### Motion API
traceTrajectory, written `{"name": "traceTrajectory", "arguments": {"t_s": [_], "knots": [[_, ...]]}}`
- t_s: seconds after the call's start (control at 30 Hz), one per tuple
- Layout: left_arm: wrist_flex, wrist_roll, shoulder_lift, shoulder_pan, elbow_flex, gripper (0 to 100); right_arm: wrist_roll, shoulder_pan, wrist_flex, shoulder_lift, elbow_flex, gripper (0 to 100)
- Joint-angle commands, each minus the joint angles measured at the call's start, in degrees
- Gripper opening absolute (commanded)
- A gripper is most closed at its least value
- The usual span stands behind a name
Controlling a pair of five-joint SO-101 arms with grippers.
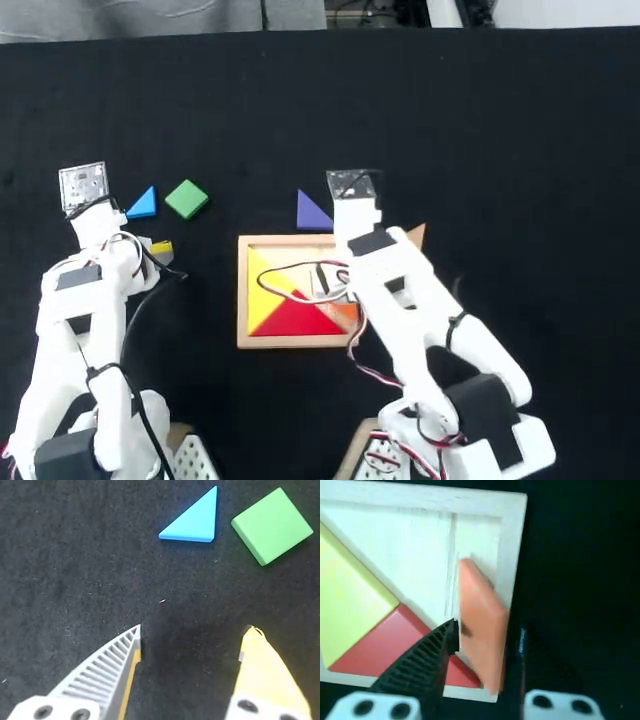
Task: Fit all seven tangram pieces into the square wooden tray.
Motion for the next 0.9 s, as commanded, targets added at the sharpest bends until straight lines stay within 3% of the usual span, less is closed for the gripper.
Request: {"name": "traceTrajectory", "arguments": {"t_s": [0.0,0.17,0.33,0.4,0.57,0.7,0.87], "knots": [[-0.97,0.26,0.00,-0.22,-0.31,31,-0.26,0.44,2.99,-0.57,-5.67,17.7],[-0.97,0.35,0.00,-0.22,-0.31,31,0.00,-0.09,7.65,-6.02,-6.81,16.6],[-0.97,0.44,0.00,-0.22,-0.31,31,5.80,0.35,7.38,-13.93,-3.91,12.5],[-0.97,0.44,0.00,-0.22,-0.31,31,6.51,0.35,4.40,-16.48,-2.59,1.1],[-0.97,0.44,0.00,-0.22,-0.31,31,8.44,0.18,-9.41,-17.54,4.09,1.1],[-0.97,0.44,0.00,-0.13,-0.31,31,15.12,-0.53,-15.21,-17.54,7.43,1.1],[-1.05,0.09,0.35,1.27,-0.22,31,17.49,-3.08,-21.10,-17.36,8.75,1.1]]}}
